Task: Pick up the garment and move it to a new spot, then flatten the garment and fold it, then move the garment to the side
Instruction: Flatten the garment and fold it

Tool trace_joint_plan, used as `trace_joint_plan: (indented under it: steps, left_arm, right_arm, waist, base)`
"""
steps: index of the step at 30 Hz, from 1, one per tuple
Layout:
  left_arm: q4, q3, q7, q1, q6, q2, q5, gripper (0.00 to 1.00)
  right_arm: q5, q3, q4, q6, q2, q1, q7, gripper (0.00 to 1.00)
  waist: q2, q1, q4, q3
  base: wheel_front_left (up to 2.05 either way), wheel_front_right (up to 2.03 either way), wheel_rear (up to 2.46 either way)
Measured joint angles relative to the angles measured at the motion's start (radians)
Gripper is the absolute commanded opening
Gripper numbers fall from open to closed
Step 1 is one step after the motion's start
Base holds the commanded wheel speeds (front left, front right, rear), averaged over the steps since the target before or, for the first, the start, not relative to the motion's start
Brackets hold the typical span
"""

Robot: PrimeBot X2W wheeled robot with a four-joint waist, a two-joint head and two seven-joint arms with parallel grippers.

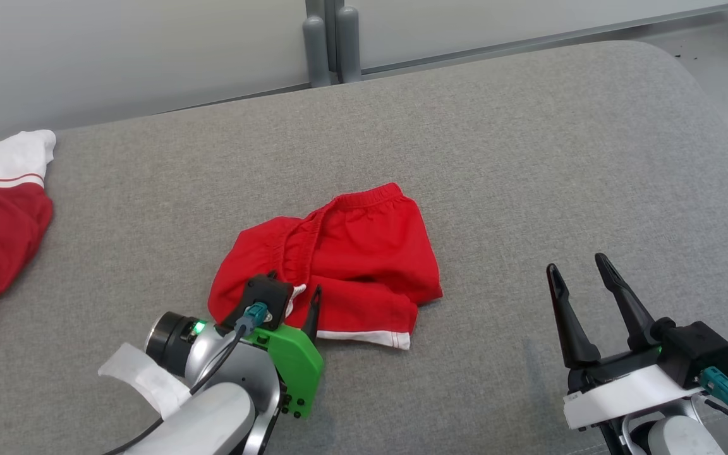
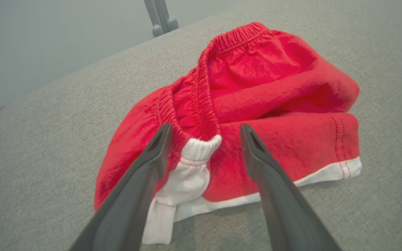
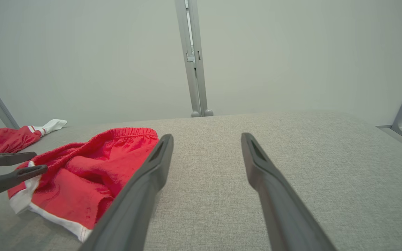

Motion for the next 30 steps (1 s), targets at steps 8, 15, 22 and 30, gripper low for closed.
trace_joint_plan:
  steps: [8,15,22,30]
  left_arm:
    - [0.056,-0.011,0.031,-0.010,-0.003,0.007,-0.002,0.62]
    - [0.089,0.047,0.026,-0.038,-0.020,-0.002,-0.059,0.00]
    - [0.047,0.276,-0.052,-0.022,-0.036,-0.053,-0.284,0.00]
    - [0.115,0.549,-0.099,0.095,-0.045,-0.113,-0.568,0.00]
  right_arm:
    - [0.003,-0.004,0.002,0.000,0.010,-0.004,0.000,1.00]
    - [0.003,-0.010,0.003,0.000,0.020,-0.007,0.000,1.00]
    - [0.002,-0.012,0.004,0.000,0.028,-0.007,0.000,1.00]
    - [0.000,-0.001,0.007,0.000,0.030,-0.006,0.000,1.00]
  waist:
    - [0.0000,0.0000,-0.030,0.014]
    - [0.0000,0.0000,-0.026,0.019]
    - [0.0000,0.0000,-0.009,0.018]
    - [0.0000,0.0000,0.010,0.009]
  base:
    - [0.00,0.00,0.00]
    - [0.00,0.00,0.00]
    - [0.00,0.00,0.00]
    - [0.00,0.00,0.00]
